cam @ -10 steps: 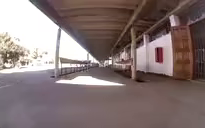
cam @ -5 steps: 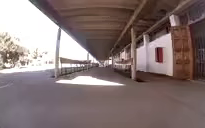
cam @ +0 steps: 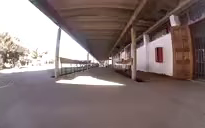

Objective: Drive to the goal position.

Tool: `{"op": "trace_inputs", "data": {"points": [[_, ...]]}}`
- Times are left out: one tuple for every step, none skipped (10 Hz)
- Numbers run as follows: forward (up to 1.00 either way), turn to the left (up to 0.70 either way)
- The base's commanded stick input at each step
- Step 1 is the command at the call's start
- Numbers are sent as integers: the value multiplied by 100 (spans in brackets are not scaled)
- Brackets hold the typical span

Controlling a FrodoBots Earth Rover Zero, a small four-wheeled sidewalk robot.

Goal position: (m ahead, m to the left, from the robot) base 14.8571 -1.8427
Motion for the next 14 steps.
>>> {"op": "trace_inputs", "data": {"points": [[92,1],[92,1],[92,1],[92,1],[92,1],[92,1],[92,1],[92,1],[92,1],[92,1],[92,1],[92,1],[92,1],[92,1]]}}
